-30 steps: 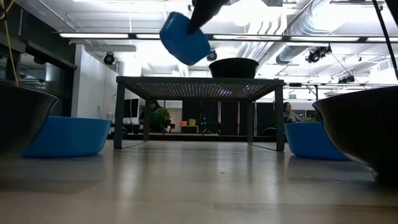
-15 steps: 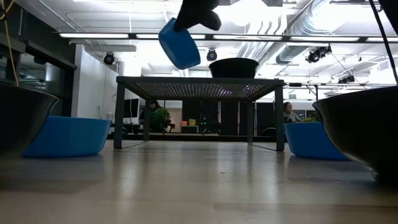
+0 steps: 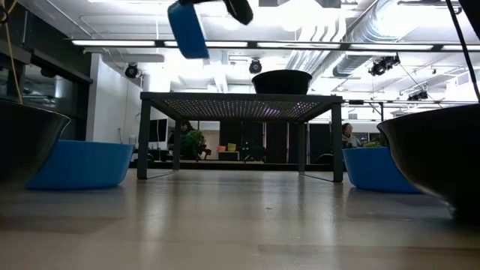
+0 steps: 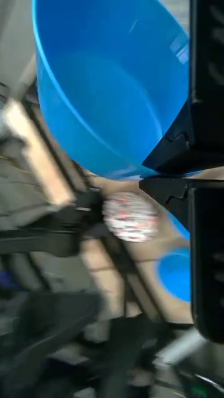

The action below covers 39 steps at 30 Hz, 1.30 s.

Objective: Pick & Place Mini bowls
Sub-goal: Put the blue bowl on the shelf

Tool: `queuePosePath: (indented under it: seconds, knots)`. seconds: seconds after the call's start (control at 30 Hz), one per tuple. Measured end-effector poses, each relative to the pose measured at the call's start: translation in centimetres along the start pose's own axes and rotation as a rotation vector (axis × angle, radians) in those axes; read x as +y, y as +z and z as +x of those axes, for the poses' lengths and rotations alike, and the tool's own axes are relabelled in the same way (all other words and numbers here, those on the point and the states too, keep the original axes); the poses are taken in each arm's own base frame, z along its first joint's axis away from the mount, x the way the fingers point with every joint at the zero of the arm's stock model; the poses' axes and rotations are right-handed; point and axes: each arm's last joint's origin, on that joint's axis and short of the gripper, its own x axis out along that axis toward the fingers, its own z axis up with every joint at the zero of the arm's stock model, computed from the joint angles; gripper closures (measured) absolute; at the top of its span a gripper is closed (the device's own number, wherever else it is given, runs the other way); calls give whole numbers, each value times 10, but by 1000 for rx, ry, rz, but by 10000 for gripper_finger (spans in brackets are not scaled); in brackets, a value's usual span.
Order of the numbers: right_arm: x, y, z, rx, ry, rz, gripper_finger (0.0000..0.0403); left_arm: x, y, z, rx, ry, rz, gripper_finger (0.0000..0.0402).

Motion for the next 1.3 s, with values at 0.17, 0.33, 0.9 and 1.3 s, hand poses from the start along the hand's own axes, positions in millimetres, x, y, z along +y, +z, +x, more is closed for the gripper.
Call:
queuePosePath:
  seconds: [0.17,0.33,0.9,1.3]
  knots:
    - [20,6,-4,-201,-43,16,403,2,-1,0,23,85,3,213]
    - [45,7,-14,-386,-59,36,403,4,-2,1,70,249,10,213]
    - [82,13,-17,-734,103,166,403,-16,-1,37,221,591,121,213]
    - [86,14,-22,-834,37,193,403,0,23,47,222,601,178,213]
